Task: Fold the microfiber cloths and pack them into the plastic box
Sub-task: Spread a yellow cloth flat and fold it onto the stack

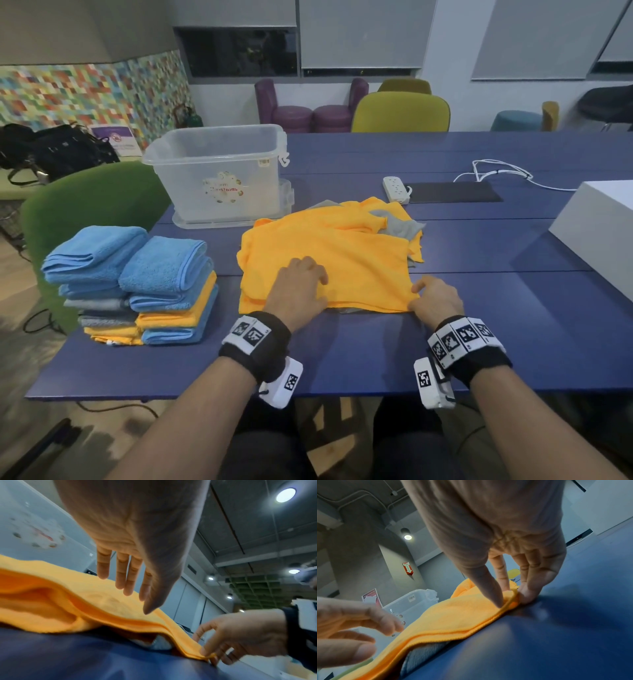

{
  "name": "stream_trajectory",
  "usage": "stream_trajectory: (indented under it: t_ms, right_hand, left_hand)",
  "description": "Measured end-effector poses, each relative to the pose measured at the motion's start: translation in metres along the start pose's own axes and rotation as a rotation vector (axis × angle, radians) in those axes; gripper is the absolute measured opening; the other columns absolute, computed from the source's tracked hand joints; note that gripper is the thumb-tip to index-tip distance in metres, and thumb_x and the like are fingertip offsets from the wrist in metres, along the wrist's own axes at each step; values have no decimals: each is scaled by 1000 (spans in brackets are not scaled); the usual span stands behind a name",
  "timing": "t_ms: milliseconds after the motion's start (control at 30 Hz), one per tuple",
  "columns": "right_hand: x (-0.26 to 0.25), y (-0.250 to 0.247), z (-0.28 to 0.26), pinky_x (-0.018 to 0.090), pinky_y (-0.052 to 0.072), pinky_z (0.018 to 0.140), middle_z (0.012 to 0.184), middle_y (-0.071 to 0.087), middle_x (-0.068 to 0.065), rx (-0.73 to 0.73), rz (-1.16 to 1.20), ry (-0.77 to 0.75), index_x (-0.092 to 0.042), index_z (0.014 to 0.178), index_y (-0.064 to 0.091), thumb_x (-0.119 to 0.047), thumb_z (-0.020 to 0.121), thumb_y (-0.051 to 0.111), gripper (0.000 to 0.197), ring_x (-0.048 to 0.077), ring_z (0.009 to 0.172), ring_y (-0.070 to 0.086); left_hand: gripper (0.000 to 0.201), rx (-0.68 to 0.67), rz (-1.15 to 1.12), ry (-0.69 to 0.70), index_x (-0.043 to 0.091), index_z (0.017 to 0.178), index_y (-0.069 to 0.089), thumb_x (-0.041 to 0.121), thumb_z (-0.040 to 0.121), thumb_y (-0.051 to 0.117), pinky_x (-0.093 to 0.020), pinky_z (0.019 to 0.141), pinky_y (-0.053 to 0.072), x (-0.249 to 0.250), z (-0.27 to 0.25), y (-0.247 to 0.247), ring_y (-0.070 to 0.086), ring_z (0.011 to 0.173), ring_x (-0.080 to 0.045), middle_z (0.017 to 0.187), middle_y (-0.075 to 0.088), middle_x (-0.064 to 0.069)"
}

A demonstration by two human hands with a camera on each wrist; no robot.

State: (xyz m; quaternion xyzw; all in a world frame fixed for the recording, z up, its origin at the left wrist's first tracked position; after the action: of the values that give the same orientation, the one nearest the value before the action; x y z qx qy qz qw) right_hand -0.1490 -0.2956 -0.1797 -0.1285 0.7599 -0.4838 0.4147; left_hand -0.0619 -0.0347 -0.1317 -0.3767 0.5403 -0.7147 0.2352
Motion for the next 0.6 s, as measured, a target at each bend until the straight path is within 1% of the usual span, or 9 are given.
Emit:
stream_trajectory:
  t_ms: [67,167,233,300,367,433,500,533,600]
  right_hand:
    - [-3,2,-1,38,52,90,119,62,13,-16,-13,8,-21,115,63,-7,86,61,32,35,111,60]
    - [-8,1,-2,40,56,87,111,64,11,-50,79,-2,-22,105,62,-4,80,64,31,32,103,63]
    - [-11,-3,-3,40,59,77,98,67,13,-69,228,-10,-21,100,63,1,76,66,33,30,87,68]
    - [-18,-13,-5,35,56,66,89,69,12,-48,320,-50,-20,101,64,5,74,65,36,27,77,67]
    - [-30,-25,-10,37,56,73,100,66,9,-5,379,-137,-22,101,66,3,73,67,38,25,88,65]
    - [-46,-39,-17,41,55,84,111,58,3,51,393,-256,-23,103,67,2,74,69,39,24,96,61]
    - [-62,-52,-26,38,51,84,110,56,0,100,386,-375,-22,104,70,2,76,68,37,24,92,58]
    - [-67,-57,-29,39,52,83,106,61,0,110,407,-422,-25,100,72,0,77,68,34,27,88,60]
    - [-72,-65,-32,41,54,77,91,73,5,113,435,-478,-31,91,75,-9,80,72,25,34,80,67]
  left_hand:
    - [31,-47,48,75,24,119,63,37,90,66,-41,98,40,25,6,14,49,115,-25,123,55,0]
    - [42,-111,156,135,23,130,58,43,93,64,-42,98,40,50,14,33,49,117,-26,126,54,-2]
    - [51,-107,187,169,23,136,52,44,92,66,-42,97,41,62,17,40,51,118,-27,129,53,-3]
    - [61,-72,197,200,23,142,46,47,90,68,-43,96,42,75,20,41,52,118,-28,132,53,-4]
    - [69,-43,208,198,23,143,42,52,87,70,-44,94,42,85,24,39,53,117,-28,133,54,-4]
    - [63,-7,235,169,21,138,46,51,87,70,-45,92,42,93,28,36,55,114,-29,129,56,-4]
    - [41,87,239,155,19,125,56,43,93,65,-45,87,42,99,30,25,58,109,-31,120,60,-6]
    - [30,119,215,149,17,119,60,36,97,60,-45,85,41,101,30,18,59,107,-32,116,61,-7]
    - [20,122,106,136,15,111,63,26,100,51,-46,84,40,97,33,8,59,103,-34,112,63,-10]
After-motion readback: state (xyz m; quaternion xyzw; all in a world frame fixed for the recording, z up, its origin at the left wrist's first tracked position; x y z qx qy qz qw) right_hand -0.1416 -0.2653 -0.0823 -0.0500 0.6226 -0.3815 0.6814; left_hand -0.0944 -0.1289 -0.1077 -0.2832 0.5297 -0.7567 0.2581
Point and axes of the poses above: each hand's wrist, its own z-axis towards the middle knuckle, its own y-axis out of the palm, x = y × z, the point moved 10 cm from there along z, towards the middle knuckle
